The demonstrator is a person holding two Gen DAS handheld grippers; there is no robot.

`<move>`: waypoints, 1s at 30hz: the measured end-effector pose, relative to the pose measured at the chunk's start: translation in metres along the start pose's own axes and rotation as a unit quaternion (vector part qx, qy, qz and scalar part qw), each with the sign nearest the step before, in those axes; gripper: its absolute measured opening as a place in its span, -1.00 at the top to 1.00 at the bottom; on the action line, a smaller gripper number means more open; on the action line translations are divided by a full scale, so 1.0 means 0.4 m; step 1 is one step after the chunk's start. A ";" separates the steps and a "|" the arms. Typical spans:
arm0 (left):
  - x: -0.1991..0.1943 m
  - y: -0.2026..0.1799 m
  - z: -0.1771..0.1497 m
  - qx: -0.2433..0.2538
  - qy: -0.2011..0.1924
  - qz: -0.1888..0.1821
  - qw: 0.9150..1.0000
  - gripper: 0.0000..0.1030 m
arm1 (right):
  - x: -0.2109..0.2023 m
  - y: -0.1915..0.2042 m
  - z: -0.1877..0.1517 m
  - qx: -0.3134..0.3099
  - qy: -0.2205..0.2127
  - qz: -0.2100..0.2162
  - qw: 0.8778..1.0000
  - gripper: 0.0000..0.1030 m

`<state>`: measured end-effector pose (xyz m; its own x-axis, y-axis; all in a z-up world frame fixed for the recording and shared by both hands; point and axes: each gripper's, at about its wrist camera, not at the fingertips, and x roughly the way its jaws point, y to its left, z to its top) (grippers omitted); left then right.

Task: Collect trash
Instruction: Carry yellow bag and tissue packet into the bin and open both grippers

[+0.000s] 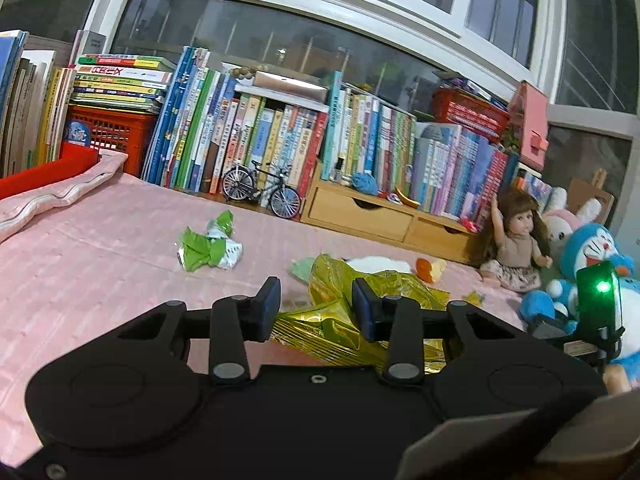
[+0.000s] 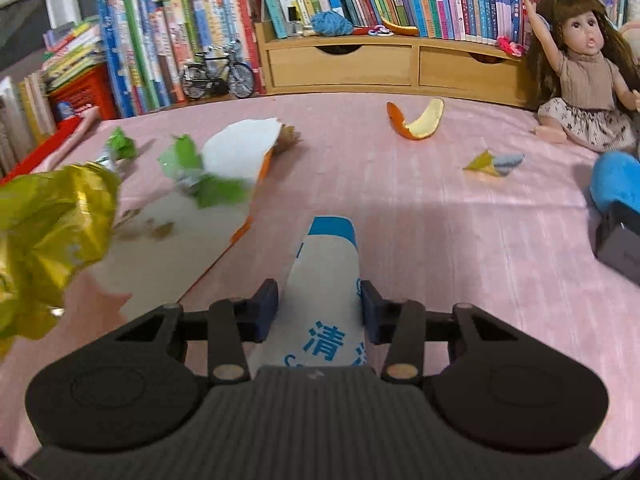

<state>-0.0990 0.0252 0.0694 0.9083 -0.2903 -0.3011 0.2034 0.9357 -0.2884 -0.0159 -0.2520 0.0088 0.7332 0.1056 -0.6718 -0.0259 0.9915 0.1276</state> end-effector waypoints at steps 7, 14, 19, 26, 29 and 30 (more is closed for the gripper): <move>-0.082 -0.024 -0.036 0.016 0.015 -0.016 1.000 0.29 | -0.109 0.027 -0.072 -0.004 -0.017 0.037 0.999 0.07; -0.179 -0.046 -0.082 0.041 0.031 -0.035 0.998 0.29 | -0.216 0.060 -0.162 -0.018 -0.026 0.074 0.997 0.07; -0.247 -0.056 -0.123 0.054 0.053 -0.051 0.996 0.30 | -0.278 0.072 -0.238 -0.033 -0.029 0.087 0.995 0.06; -0.343 -0.072 -0.183 0.082 0.073 -0.063 0.992 0.31 | -0.339 0.090 -0.343 -0.056 -0.023 0.105 0.993 0.06; -0.377 -0.068 -0.206 0.081 0.085 -0.065 0.991 0.31 | -0.355 0.102 -0.383 -0.060 -0.016 0.112 0.992 0.06; -0.385 -0.067 -0.212 0.080 0.090 -0.065 0.991 0.31 | -0.360 0.107 -0.396 -0.062 -0.014 0.114 0.992 0.06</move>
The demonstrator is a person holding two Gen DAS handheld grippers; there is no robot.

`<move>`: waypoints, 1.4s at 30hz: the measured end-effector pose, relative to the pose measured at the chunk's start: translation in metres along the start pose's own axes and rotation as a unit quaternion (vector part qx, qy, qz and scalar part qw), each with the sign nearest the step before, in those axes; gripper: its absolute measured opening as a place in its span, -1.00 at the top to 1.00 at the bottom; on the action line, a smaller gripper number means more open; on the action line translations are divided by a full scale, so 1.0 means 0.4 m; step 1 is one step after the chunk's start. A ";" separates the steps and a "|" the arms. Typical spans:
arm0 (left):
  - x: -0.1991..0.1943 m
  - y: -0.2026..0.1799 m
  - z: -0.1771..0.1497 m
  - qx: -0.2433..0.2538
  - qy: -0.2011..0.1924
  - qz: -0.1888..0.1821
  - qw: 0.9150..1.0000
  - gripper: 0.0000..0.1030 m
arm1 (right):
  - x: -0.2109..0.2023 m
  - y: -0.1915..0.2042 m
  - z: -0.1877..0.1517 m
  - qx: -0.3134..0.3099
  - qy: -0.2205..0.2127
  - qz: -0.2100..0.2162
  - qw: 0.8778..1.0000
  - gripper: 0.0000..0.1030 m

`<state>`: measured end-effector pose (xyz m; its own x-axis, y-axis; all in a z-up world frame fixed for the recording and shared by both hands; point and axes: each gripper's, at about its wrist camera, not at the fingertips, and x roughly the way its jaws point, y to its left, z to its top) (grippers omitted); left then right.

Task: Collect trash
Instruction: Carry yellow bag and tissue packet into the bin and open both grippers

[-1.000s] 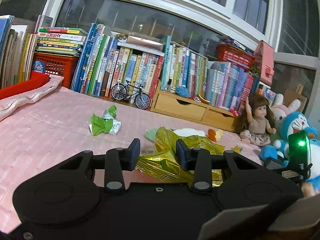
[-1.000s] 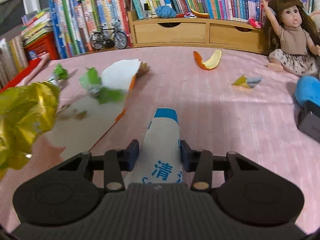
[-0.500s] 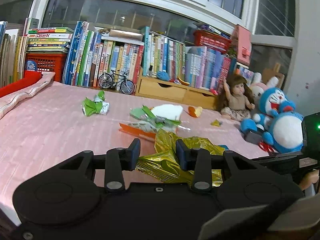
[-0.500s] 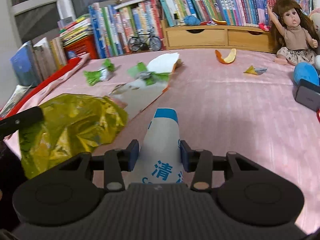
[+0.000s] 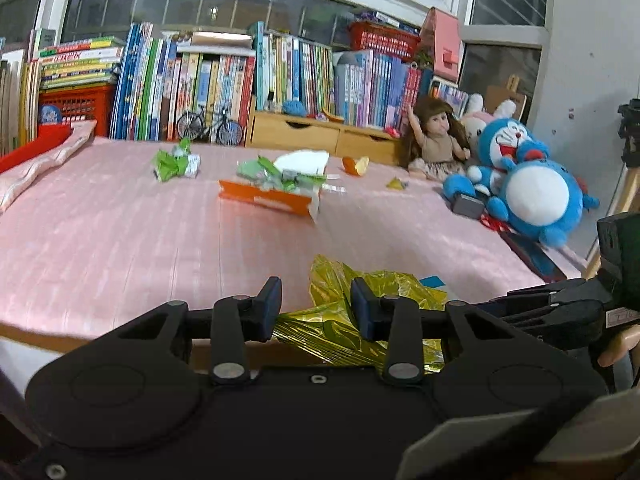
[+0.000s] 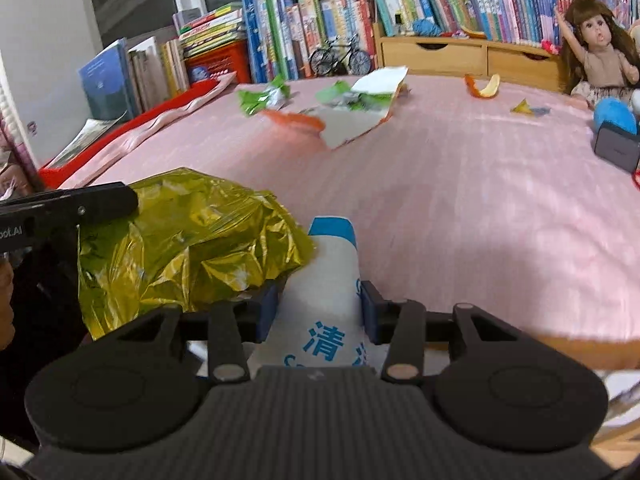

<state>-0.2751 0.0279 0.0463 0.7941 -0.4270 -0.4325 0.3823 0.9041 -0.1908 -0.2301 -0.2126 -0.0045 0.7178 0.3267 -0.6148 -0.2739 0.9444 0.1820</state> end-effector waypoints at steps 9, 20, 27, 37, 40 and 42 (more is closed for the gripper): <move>-0.047 0.004 -0.064 -0.003 0.040 -0.005 0.999 0.34 | 0.001 0.061 -0.098 -0.032 0.039 0.014 0.999 0.05; -0.044 -0.012 -0.142 0.000 0.100 -0.012 0.995 0.39 | 0.045 0.057 -0.181 -0.024 0.088 0.004 0.996 0.04; 0.007 -0.015 -0.198 0.001 0.143 -0.010 0.990 0.40 | 0.088 0.050 -0.228 -0.027 0.118 -0.010 0.993 0.02; 0.092 -0.051 -0.250 0.064 0.198 0.026 0.978 0.39 | 0.156 0.013 -0.294 0.001 0.150 -0.013 0.989 -0.02; 0.116 -0.054 -0.258 0.067 0.210 0.025 0.975 0.39 | 0.172 0.005 -0.309 0.009 0.157 -0.016 0.987 -0.02; 0.133 -0.053 -0.263 0.064 0.218 0.025 0.974 0.39 | 0.180 0.002 -0.313 0.013 0.161 -0.019 0.987 -0.03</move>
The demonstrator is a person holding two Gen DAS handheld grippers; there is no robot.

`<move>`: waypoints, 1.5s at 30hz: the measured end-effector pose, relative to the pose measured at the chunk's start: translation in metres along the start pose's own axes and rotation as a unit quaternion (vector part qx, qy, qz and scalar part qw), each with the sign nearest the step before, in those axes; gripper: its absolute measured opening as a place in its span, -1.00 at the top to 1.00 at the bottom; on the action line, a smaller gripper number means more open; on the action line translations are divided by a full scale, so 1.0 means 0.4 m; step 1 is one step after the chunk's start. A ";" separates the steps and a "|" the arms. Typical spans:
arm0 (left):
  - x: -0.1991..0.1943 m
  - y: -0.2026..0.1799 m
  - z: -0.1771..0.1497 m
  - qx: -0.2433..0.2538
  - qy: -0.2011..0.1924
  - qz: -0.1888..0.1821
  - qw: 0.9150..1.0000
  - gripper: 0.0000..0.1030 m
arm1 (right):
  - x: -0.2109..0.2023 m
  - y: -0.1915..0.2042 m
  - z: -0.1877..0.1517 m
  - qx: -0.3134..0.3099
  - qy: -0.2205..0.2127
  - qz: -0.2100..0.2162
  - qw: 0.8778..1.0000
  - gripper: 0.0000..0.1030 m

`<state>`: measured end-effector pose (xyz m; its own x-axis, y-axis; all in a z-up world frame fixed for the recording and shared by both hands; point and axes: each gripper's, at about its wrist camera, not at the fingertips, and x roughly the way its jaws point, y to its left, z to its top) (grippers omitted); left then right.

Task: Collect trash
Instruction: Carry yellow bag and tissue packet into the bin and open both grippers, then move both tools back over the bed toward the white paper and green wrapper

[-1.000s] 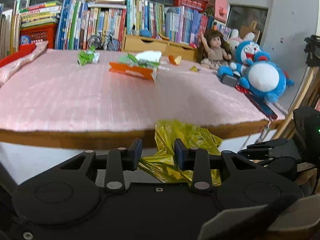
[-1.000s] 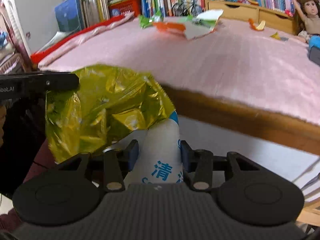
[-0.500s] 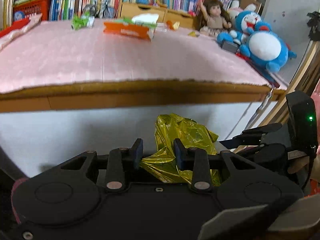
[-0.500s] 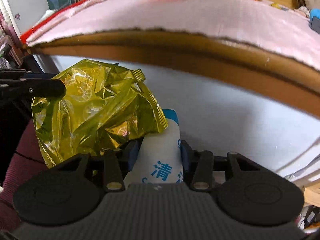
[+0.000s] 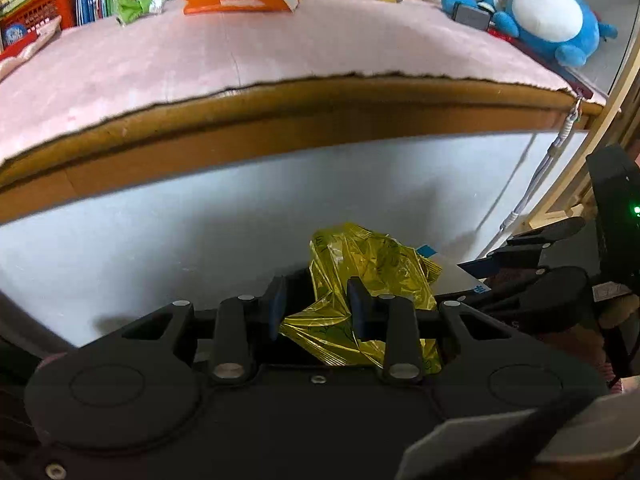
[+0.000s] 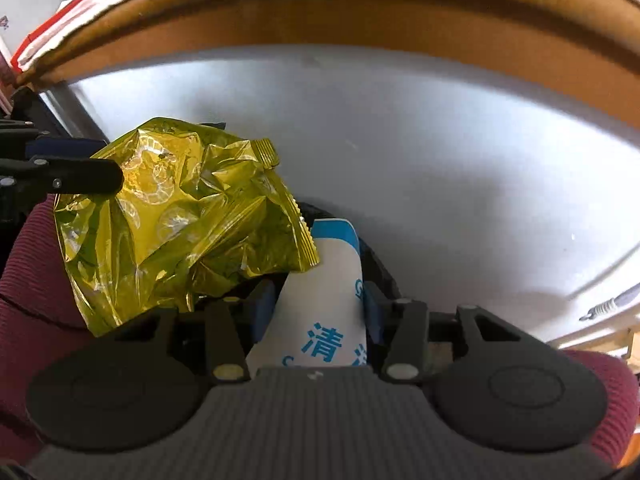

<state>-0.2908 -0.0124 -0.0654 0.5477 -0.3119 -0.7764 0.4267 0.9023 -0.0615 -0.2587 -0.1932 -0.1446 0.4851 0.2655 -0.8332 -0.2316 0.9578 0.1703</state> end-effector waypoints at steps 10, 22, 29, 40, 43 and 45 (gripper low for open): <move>0.072 -0.014 0.000 0.023 0.024 0.031 0.999 0.37 | 0.039 -0.024 0.010 0.048 0.002 0.010 0.999 0.03; 0.118 -0.025 0.000 0.029 0.050 0.035 0.998 -0.08 | 0.048 -0.007 0.021 0.039 0.006 0.008 0.999 0.03; 0.114 -0.033 0.000 0.023 0.049 0.035 0.998 -0.15 | 0.035 -0.021 0.013 0.041 0.000 0.009 0.999 0.03; 0.089 -0.025 0.017 0.019 0.034 0.037 0.999 -0.31 | 0.001 -0.019 0.022 0.028 -0.022 0.004 0.999 -0.19; 0.082 -0.024 0.025 0.017 0.030 0.036 0.999 -0.33 | -0.015 -0.014 0.033 0.023 -0.032 0.005 0.999 -0.24; 0.074 -0.021 0.031 0.017 0.025 0.036 0.999 -0.33 | -0.028 -0.010 0.041 0.019 -0.039 0.006 0.999 -0.29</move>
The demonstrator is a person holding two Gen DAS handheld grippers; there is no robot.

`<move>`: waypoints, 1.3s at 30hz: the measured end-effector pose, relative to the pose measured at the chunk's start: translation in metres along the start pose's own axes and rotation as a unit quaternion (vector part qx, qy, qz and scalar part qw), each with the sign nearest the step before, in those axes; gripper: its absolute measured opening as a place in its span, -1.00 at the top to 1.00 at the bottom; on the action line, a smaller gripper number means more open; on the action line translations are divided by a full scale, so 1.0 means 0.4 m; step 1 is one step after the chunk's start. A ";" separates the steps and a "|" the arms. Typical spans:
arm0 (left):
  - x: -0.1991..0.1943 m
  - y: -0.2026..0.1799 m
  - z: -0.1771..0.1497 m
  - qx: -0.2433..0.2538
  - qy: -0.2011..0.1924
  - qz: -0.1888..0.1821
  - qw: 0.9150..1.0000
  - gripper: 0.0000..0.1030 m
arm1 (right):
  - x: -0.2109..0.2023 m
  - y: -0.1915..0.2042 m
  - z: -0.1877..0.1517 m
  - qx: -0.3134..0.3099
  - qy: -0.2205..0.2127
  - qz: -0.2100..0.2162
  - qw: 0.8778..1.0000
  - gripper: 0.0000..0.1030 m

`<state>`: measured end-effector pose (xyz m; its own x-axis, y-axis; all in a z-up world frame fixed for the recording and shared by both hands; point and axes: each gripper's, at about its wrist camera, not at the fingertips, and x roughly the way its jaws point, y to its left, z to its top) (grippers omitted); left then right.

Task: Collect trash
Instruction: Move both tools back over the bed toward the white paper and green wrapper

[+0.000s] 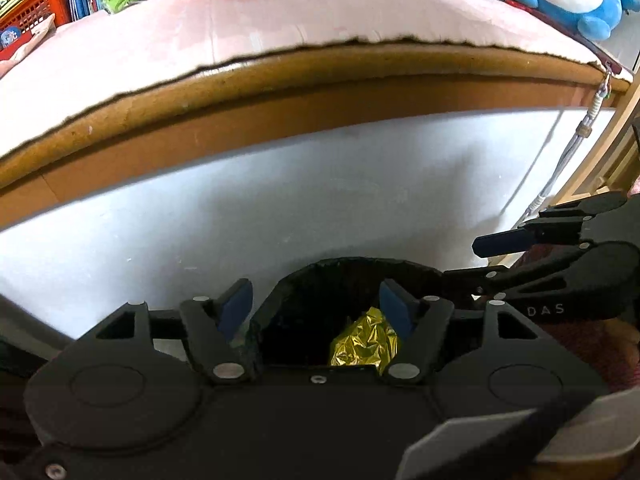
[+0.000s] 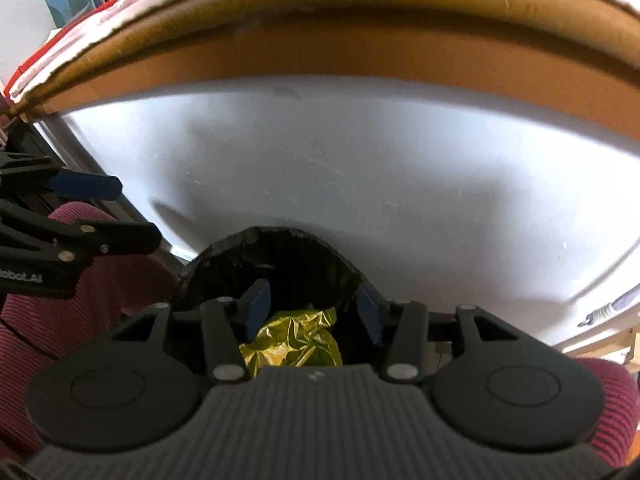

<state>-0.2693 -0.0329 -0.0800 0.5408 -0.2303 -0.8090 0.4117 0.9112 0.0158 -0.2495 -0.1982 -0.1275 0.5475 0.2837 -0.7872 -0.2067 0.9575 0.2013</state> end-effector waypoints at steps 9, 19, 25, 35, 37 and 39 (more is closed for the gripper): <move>-0.112 0.065 0.070 -0.012 -0.077 -0.004 0.997 -0.38 | -0.143 0.004 0.083 -0.034 -0.074 0.035 0.996 -0.61; -0.232 0.145 0.180 -0.033 -0.178 0.000 0.983 -0.48 | -0.261 -0.015 0.208 -0.047 -0.168 0.010 0.985 -0.70; -0.220 0.199 0.289 -0.066 -0.207 -0.006 0.976 -0.59 | -0.260 -0.019 0.307 -0.050 -0.213 -0.026 0.975 -0.70; -0.102 0.281 0.453 -0.156 -0.204 -0.023 0.966 -0.61 | -0.185 -0.090 0.462 0.027 -0.216 -0.022 0.976 -0.61; -0.078 0.311 0.485 -0.193 -0.206 -0.031 0.959 -0.61 | -0.168 -0.091 0.485 0.029 -0.220 -0.034 0.974 -0.55; -0.062 0.334 0.519 -0.218 -0.211 -0.029 0.952 -0.59 | -0.149 -0.087 0.511 0.025 -0.223 -0.047 0.973 -0.49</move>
<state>-0.0754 0.0237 0.0640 0.8111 -0.3181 -0.4908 0.1563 0.9265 -0.3422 -0.1090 -0.2376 0.0316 0.8621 0.1783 -0.4744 -0.1047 0.9785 0.1775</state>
